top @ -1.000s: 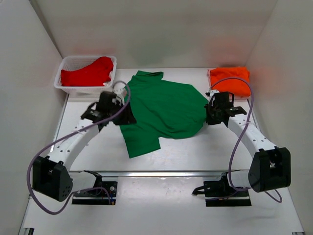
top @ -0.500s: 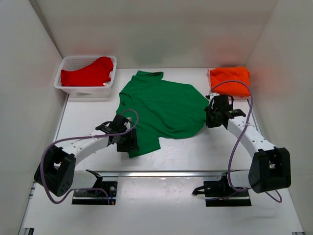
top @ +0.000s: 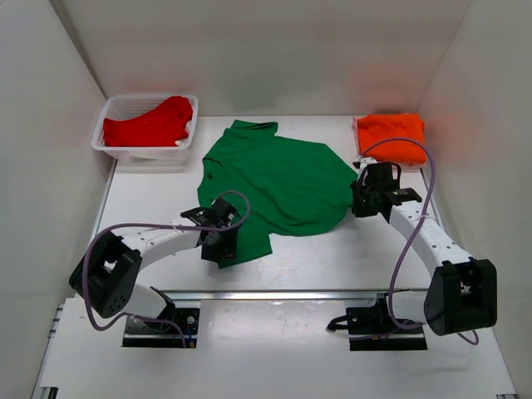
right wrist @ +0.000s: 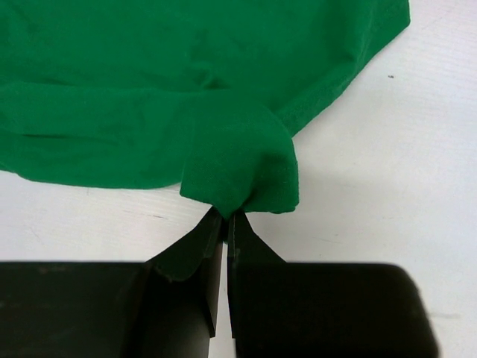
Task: Fold and stack the t-shirts
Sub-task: Flatten out the tshirt
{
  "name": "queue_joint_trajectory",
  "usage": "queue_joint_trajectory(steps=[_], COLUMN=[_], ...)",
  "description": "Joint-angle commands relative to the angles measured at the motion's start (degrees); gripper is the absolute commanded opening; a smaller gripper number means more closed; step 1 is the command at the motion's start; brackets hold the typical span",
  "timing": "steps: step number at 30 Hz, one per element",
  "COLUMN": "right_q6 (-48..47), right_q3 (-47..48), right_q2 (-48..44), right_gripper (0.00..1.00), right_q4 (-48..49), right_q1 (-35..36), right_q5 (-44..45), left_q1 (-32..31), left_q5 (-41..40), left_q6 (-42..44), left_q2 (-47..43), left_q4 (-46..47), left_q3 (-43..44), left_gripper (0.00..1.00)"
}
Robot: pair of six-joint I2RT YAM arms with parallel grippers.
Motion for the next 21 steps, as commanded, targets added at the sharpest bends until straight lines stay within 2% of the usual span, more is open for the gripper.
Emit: queue_joint_trajectory(steps=[1,3,5,8,9,10,11,14,16,17,19,21], right_q6=[-0.03,0.05,-0.03,-0.12,-0.04,-0.03,-0.03,-0.12,0.14,-0.12,-0.12,0.14], right_q3=[-0.45,-0.54,-0.63,-0.71,-0.89,-0.71,-1.15,-1.15,-0.37,0.16,3.49,7.43], right_q2=[-2.63,-3.42,-4.39,-5.62,-5.80,-6.67,-7.03,-8.00,-8.53,-8.79,-9.06,-10.45], right_gripper=[0.00,0.00,0.00,0.00,0.00,0.00,0.00,0.00,0.00,0.00,0.00,0.00], right_q4=[0.60,0.95,0.60,0.15,0.07,-0.02,0.16,-0.28,-0.28,-0.46,-1.59,-2.04], right_q1=[-0.49,-0.58,-0.75,-1.10,-1.45,-1.72,-2.16,-2.95,-3.56,-4.00,-5.40,-7.16], right_q5=[-0.07,-0.07,-0.77,-0.95,-1.13,-1.47,-1.91,-3.23,-3.85,-4.03,-5.34,-7.36], left_q1=[-2.96,-5.26,-4.21,-3.94,-4.38,-4.38,-3.95,-1.84,1.40,1.94,7.10,11.93], left_q5=[-12.59,-14.73,-12.55,-13.32,-13.42,-13.33,-12.55,-9.13,-7.27,-7.09,-5.95,-4.47], left_q6=[-1.14,-2.55,-2.30,-1.77,-1.51,-1.16,-0.98,2.08,5.24,7.78,10.43,13.51], left_q2=[3.65,3.47,3.56,4.61,5.40,5.41,5.84,4.88,2.61,1.55,-3.27,-5.39], left_q4=[-2.39,-2.40,-2.57,-3.97,-4.67,-5.12,-4.86,-4.68,-9.48,-11.52,-18.89,-22.33], left_q3=[-2.28,-2.54,-2.37,-1.75,-1.23,-0.96,-0.87,0.61,5.77,11.46,22.73,40.52], left_gripper=[0.64,0.68,0.68,0.63,0.49,0.18,0.00,0.00,0.00,0.00,0.00,0.00])
